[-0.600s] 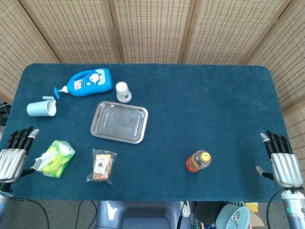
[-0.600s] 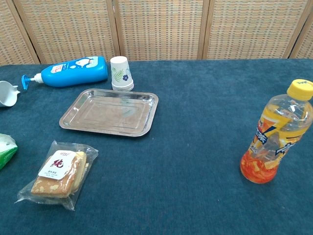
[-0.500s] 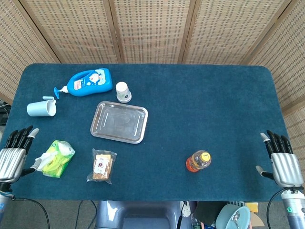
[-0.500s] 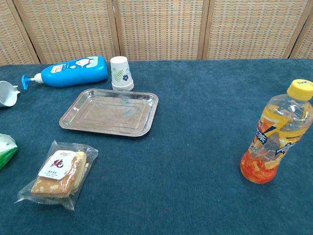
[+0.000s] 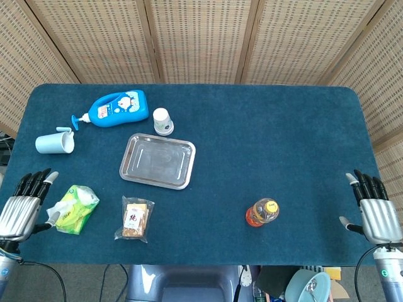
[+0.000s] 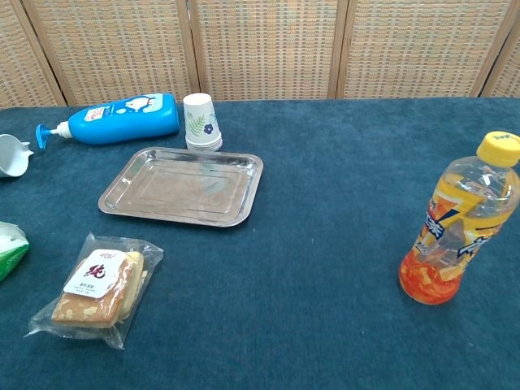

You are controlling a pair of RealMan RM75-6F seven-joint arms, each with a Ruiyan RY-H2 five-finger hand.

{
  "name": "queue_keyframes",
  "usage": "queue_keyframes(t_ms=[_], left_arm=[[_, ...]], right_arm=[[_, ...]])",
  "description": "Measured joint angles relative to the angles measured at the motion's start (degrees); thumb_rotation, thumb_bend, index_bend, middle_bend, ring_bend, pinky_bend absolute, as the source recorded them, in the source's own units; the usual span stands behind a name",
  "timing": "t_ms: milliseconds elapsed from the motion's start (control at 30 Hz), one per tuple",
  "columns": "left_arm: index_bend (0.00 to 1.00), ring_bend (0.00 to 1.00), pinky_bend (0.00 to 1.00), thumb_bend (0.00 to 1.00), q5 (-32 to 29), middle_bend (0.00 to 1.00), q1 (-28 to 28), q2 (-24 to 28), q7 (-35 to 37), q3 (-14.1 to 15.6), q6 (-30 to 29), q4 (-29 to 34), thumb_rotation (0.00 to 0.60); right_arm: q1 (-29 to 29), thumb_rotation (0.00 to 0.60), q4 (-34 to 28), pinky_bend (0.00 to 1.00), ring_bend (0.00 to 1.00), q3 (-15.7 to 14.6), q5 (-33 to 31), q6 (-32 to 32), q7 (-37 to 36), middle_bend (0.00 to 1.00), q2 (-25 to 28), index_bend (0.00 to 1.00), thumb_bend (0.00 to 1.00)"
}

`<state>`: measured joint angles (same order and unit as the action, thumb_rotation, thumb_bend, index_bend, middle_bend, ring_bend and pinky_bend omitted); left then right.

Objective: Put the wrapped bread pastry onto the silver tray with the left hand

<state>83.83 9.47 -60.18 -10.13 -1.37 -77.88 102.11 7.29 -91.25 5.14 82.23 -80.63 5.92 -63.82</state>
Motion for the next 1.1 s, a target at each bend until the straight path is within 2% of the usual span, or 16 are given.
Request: queue_keyframes(t_ms=[433,767,1100], left_arm=[[0.00,0.00,0.00,0.32,-3.32,0.00,3.97,1.71,0.41,0.28,8.90,5.21,0.600],[0.00,0.00,0.00,0.32,-2.72,0.00,6.66,1.71,0.48,1.48,13.73,7.85,0.600],[0.00,0.00,0.00,0.30,-3.88,0.00,11.15,-1.55,1.17,2.13,21.48,7.11,0.600]], right_arm=[[0.36,0.600,1.78,0.00,0.00,0.23,-0.10,0.50,-2.31,0.00,0.11,0.04,0.19],[0.63,0.600,3.79,0.00,0.00,0.17,0.67,0.51,-4.99,0.00,-0.01,0.04,0.19],[-0.04,0.600,4.99,0.00,0.00,-0.09,1.30,-0.79,-6.70,0.00,-0.18,0.04,0.19]])
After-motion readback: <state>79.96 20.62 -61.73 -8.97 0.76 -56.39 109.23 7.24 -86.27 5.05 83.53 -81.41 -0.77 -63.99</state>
